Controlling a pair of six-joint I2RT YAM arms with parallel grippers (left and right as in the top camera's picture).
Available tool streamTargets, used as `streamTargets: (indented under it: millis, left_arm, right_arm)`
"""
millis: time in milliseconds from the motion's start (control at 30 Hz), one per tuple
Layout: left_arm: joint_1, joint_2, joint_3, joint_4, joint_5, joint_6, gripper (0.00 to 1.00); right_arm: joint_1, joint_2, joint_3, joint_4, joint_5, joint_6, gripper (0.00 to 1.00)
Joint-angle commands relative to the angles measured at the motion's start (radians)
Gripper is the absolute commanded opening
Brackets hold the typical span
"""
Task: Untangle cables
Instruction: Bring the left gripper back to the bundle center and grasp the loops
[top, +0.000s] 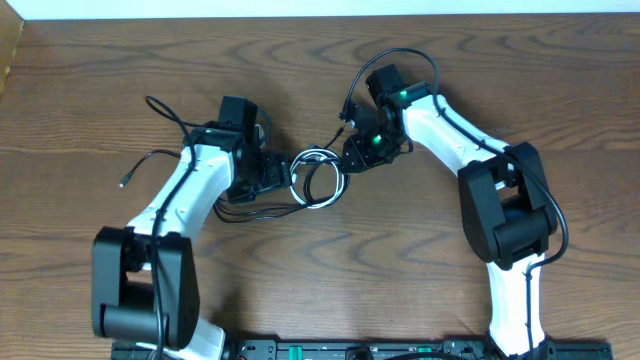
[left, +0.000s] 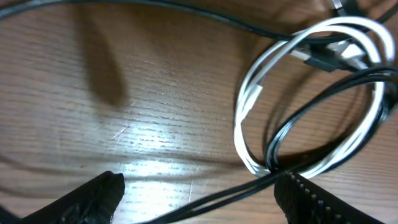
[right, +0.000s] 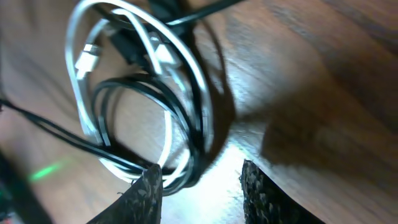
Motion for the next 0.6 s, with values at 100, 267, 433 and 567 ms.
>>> streamTargets:
  millis: [100, 267, 433, 567]
  left_arm:
    - [-0.037, 0.074, 0.007, 0.032, 0.025, 0.02, 0.83]
    - [-0.089, 0.076, 0.007, 0.104, 0.025, 0.016, 0.81]
    - [-0.141, 0.077, 0.007, 0.156, 0.018, 0.011, 0.76]
    - [-0.175, 0.077, 0.005, 0.166, -0.058, -0.041, 0.66]
  right_arm:
    - [0.049, 0.0, 0.0, 0.003, 0.184, 0.062, 0.35]
    - [0.073, 0.0, 0.0, 0.024, 0.183, 0.062, 0.33]
    - [0.073, 0.0, 0.0, 0.034, 0.172, 0.062, 0.32]
    - [0.049, 0.0, 0.0, 0.032, 0.108, 0.061, 0.34]
